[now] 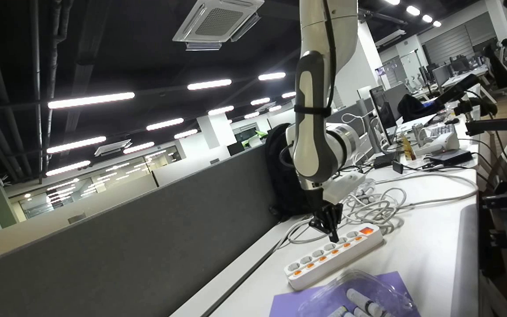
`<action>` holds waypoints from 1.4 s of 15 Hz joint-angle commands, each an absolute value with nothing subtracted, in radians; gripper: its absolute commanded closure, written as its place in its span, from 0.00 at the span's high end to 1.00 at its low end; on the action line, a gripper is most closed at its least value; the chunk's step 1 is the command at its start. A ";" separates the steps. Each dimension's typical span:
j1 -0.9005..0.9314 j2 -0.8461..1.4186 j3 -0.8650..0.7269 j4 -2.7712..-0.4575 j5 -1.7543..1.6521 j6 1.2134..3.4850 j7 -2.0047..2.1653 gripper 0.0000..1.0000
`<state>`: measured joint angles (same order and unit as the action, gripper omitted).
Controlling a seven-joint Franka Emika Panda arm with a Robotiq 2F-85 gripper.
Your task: Turn on the middle switch
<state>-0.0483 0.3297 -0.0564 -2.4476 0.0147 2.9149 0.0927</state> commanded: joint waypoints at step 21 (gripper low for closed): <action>-0.013 0.454 -0.078 -2.334 0.077 2.896 0.166 0.00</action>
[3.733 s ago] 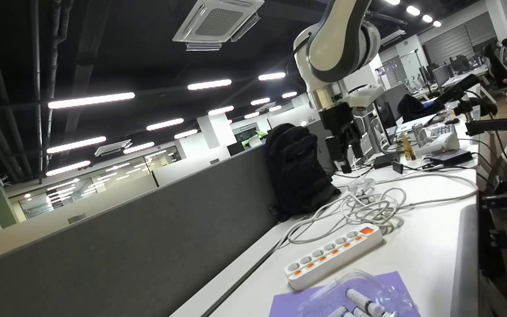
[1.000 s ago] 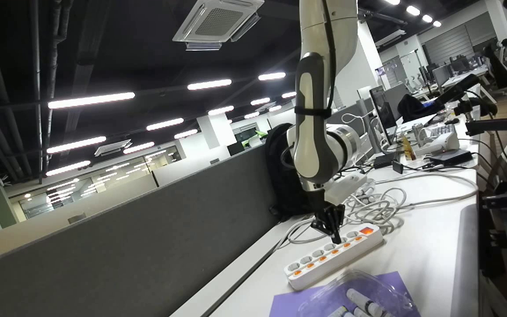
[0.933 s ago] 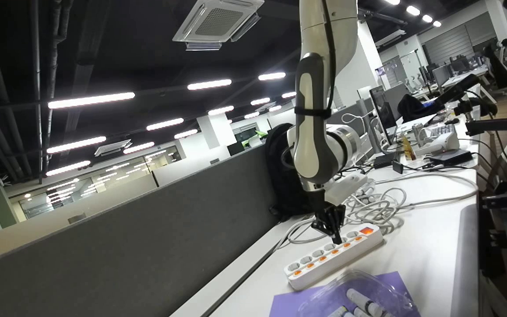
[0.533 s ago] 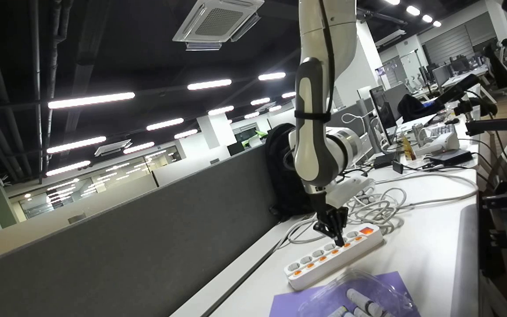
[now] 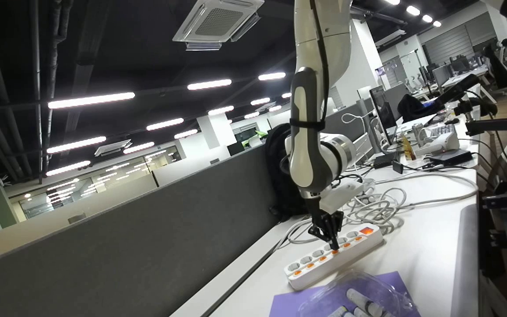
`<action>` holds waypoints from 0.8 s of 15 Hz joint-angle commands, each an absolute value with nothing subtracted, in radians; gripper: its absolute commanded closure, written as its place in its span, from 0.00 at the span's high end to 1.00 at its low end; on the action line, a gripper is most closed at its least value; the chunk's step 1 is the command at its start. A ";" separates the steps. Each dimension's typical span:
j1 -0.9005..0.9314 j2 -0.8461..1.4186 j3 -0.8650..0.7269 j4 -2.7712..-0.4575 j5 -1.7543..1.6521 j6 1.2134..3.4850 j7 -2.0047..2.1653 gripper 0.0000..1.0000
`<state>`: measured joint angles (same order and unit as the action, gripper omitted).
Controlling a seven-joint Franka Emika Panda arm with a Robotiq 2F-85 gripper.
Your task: Turn on the middle switch
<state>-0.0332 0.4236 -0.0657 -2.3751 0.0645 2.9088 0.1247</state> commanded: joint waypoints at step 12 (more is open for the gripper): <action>0.137 0.523 -0.208 -2.251 -0.008 2.758 0.300 0.00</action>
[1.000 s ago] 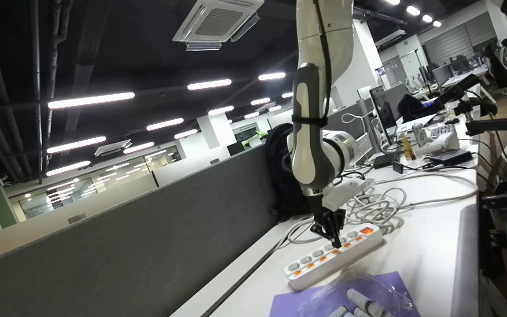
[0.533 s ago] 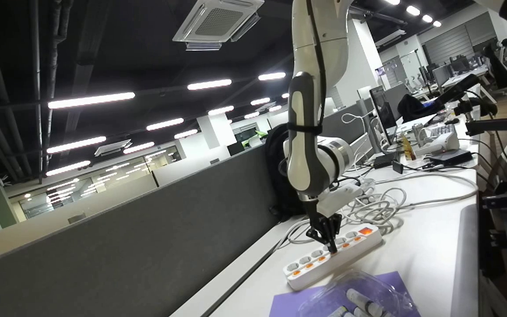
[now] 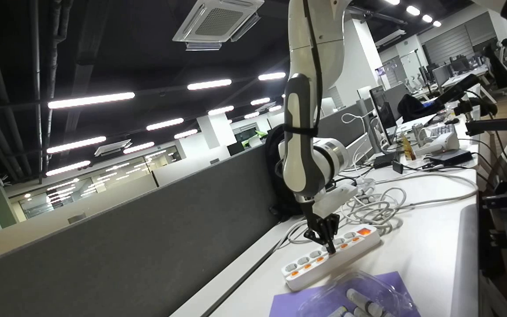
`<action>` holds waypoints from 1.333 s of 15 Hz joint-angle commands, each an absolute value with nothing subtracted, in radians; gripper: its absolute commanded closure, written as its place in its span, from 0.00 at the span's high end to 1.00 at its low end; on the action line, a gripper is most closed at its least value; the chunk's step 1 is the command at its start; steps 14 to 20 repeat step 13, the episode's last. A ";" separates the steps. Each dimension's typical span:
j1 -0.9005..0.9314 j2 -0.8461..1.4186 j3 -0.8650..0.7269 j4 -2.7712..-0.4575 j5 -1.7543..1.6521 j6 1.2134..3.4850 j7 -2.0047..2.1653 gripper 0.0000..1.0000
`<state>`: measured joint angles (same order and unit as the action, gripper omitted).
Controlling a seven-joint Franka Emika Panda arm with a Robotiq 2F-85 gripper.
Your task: Turn on the middle switch
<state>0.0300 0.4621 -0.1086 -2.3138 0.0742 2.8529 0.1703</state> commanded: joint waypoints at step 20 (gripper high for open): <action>0.233 0.592 -0.222 -2.104 -0.218 2.460 0.487 0.00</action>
